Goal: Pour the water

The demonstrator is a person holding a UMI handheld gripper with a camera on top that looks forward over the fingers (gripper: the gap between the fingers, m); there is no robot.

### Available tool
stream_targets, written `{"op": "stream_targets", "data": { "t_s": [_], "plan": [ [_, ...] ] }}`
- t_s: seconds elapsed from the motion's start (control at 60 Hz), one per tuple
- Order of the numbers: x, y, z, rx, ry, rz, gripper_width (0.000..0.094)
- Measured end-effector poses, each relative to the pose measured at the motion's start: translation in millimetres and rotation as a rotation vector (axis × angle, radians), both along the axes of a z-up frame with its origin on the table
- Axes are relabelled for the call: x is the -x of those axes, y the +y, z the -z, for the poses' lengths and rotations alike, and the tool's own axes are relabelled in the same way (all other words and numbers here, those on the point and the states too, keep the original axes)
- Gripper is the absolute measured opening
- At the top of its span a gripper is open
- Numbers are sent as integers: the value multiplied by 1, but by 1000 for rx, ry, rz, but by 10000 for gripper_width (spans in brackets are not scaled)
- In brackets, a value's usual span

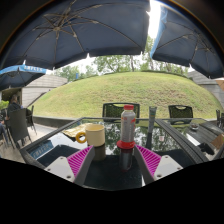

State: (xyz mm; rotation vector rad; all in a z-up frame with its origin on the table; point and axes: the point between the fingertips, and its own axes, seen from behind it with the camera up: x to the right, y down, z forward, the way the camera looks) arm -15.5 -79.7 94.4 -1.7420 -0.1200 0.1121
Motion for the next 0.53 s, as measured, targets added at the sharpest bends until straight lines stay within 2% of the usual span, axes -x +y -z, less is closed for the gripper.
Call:
{"op": "stream_targets", "data": {
  "t_s": [0.15,0.217,0.367,0.533],
  "plan": [
    [6,-11,17,-14,-136,-36,831],
    [5,-14,28,10,-133,-65,831],
    [-8,-7,36,8,-115,-24,832],
    [-10,-6,40,26,-50,-27,830]
  ]
}}
